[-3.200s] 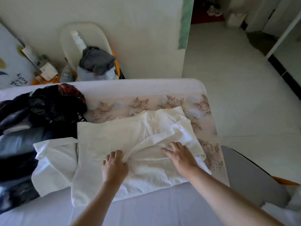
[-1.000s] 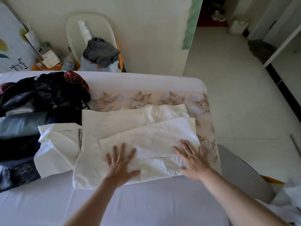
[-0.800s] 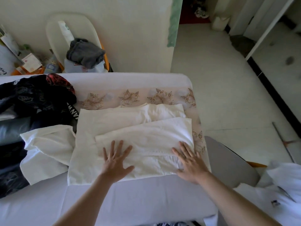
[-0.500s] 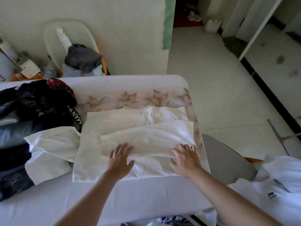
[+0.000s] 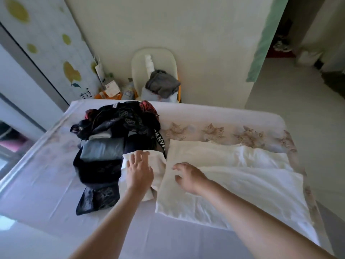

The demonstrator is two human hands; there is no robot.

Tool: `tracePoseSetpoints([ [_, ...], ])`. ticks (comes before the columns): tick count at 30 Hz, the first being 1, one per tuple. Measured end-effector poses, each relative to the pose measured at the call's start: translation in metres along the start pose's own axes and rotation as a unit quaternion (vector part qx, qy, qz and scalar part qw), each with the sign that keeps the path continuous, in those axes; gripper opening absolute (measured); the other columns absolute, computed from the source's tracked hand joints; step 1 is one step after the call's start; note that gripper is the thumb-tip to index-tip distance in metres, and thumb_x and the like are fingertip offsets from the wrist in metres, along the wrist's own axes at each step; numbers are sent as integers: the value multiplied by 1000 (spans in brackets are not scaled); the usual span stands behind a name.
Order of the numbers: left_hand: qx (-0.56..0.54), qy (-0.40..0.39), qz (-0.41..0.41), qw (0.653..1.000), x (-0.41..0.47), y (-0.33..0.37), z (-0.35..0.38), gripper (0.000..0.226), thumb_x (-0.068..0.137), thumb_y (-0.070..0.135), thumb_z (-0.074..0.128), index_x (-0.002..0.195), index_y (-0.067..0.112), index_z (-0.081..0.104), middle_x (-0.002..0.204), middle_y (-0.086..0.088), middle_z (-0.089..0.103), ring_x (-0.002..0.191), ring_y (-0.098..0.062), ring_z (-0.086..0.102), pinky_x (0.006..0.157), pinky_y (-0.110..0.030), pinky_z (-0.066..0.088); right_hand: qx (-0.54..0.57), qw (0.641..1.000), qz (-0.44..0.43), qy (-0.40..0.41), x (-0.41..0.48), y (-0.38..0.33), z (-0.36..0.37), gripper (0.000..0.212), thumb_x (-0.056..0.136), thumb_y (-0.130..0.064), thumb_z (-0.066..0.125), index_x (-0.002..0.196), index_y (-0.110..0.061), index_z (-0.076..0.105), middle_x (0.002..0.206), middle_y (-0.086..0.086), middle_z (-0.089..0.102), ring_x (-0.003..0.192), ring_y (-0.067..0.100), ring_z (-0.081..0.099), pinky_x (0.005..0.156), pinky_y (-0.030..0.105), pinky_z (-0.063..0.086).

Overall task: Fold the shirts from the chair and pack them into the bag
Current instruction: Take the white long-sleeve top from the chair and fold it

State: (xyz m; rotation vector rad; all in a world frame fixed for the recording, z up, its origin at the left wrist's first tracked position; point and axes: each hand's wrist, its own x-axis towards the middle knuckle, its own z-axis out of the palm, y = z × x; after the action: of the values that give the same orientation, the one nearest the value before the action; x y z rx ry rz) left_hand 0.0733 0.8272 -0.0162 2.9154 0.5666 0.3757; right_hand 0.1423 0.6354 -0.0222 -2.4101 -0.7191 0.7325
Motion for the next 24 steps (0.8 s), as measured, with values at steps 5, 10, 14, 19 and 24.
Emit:
tracePoseSetpoints([
  [5, -13, -145, -37, 989, 37, -84, -13, 64, 87, 31, 59, 146, 24, 37, 144, 0, 38, 134, -25, 30, 110, -38, 29, -7, 999, -19, 36, 61, -79, 23, 55, 95, -16, 50, 149, -24, 39, 155, -6, 31, 133, 20, 48, 106, 33, 41],
  [10, -57, -210, 43, 975, 61, -125, -17, 28, 84, 33, 57, 110, 27, 66, 118, 7, 58, 118, -19, 48, 99, -31, 37, -27, 998, -18, 48, 101, -125, 43, 67, 95, -6, 48, 152, -36, 30, 160, -12, 24, 130, 18, 50, 101, 34, 47],
  [14, -193, -259, 17, 946, 80, -135, -40, 8, 81, 29, 53, 86, 22, 54, 83, 5, 60, 77, -15, 58, 60, -27, 43, 11, 993, -18, 119, 114, -146, 47, 26, 95, -20, 51, 117, -26, 63, 114, -4, 63, 101, 19, 63, 82, 36, 50],
  [19, -266, -342, 1, 901, 99, -153, -53, 36, 77, 35, 63, 110, 28, 53, 89, 7, 63, 75, -10, 59, 58, -24, 41, 98, 976, 58, 187, 118, -158, 26, 18, 90, -18, 52, 90, -24, 68, 84, -11, 64, 78, 10, 60, 63, 23, 41],
  [24, -129, -441, 53, 887, 107, -162, -59, 25, 82, 36, 57, 80, 12, 61, 78, -1, 58, 71, -17, 53, 58, -29, 39, 32, 982, 83, 167, 123, -164, 24, 14, 80, -22, 45, 73, -25, 57, 89, -6, 61, 86, 18, 56, 73, 31, 46],
])
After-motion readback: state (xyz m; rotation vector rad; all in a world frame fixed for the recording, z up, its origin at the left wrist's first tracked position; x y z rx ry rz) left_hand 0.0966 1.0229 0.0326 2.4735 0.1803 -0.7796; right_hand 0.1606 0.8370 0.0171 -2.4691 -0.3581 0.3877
